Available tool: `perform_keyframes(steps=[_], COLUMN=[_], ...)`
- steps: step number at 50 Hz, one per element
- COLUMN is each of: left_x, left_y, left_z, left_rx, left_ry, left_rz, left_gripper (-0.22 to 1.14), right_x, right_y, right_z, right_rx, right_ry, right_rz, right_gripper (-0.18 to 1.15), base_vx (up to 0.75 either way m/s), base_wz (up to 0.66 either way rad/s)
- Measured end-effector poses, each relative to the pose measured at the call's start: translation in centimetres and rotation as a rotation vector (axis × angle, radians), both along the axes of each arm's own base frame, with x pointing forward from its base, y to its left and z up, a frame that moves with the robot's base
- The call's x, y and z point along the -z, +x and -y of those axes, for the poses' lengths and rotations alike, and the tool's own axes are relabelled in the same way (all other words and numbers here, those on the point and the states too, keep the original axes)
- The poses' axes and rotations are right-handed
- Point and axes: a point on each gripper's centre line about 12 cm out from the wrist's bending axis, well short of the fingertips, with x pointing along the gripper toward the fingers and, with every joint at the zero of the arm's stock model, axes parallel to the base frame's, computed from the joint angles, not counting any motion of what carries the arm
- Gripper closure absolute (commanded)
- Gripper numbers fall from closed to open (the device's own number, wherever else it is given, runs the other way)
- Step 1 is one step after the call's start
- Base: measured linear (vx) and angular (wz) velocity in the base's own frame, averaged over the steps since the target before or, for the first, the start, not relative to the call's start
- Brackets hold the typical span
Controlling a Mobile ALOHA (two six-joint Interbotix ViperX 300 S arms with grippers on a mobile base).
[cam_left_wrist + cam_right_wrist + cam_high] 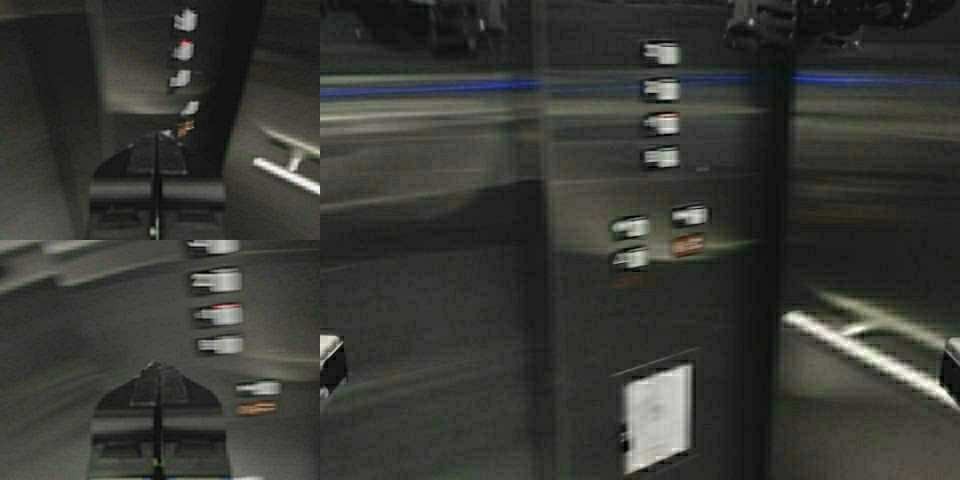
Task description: Navigate to elevator, push the call button, then enter the elevator
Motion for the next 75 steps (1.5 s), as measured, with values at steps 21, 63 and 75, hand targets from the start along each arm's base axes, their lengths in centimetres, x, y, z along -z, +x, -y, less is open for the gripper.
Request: perform_keyframes(steps=[21,63,75], left_x=[-1.1,0.2,-0.1], left_y=[-1.8,-1.4,-1.2], left_z=[-0.9,-0.8,-0.6], left_rx=[-0.012,-0.014,-0.011], left_ry=[0.047,0.067,0.06], left_rz=[0.017,-0.044,-0.038], left_gripper=[0.89,0.89,0.89], right_x=[-2.7,-2.7,-2.9], right_y=[0.1,0.3,-0.4], right_z=[-0.5,-1.0,-1.7], right_rx=[-0.024,-0.041,-0.074], right_ry=[0.014,0.007,0.037], right_rz=[0.08,0.085,0.115], right_gripper=[0.91,0.91,0.91], base_vx=[-0.24,-0.27,-0.2], base_wz=[0.31,0.15,0.29])
